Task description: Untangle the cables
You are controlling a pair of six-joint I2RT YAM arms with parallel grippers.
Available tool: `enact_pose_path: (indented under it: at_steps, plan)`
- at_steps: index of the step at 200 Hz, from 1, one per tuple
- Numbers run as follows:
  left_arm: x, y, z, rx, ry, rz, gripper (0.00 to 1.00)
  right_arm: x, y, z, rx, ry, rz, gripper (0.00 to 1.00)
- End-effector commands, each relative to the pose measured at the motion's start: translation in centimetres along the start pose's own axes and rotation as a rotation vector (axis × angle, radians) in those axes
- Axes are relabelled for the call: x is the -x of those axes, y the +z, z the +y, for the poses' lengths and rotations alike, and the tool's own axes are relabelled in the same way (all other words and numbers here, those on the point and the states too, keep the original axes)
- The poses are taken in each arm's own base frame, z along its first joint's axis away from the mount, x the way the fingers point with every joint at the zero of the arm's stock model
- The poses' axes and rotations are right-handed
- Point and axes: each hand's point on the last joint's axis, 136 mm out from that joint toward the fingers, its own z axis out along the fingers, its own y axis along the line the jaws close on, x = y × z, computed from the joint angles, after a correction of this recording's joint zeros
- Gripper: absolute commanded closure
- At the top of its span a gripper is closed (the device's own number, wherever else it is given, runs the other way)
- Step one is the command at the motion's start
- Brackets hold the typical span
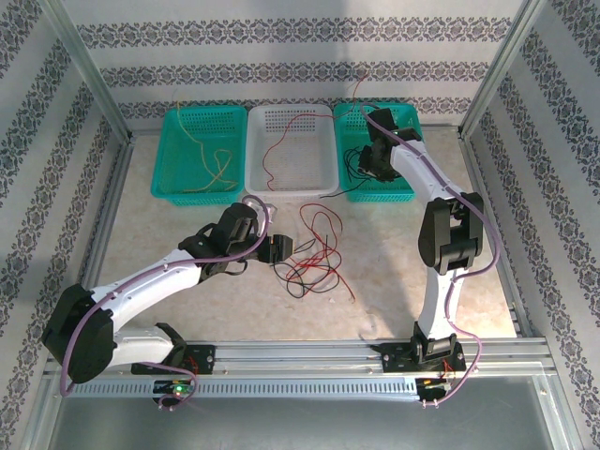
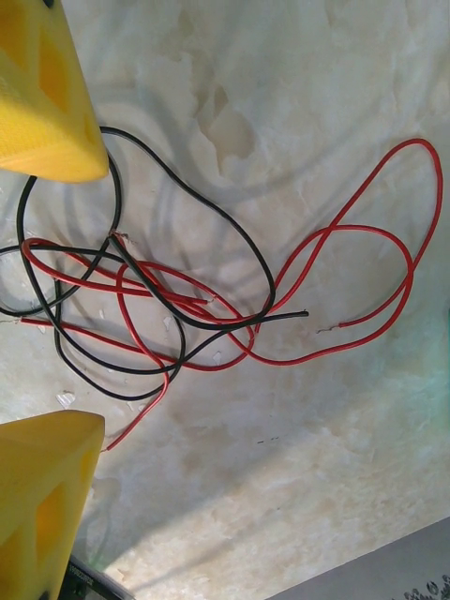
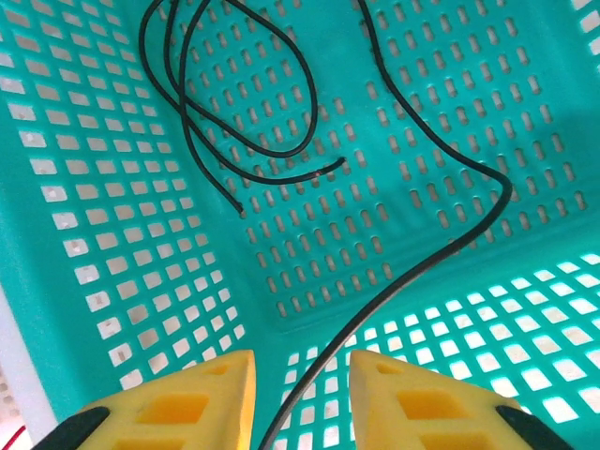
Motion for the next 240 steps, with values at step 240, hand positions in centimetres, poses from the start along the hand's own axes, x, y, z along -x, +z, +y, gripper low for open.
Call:
enact_pose_path:
  at_steps: [240]
  plan:
    - [0.8,-0.2,-0.2,0.007,0.023,0.004,0.35,2.5,4.3,0.7,0.060,0.064,0.015,0.90]
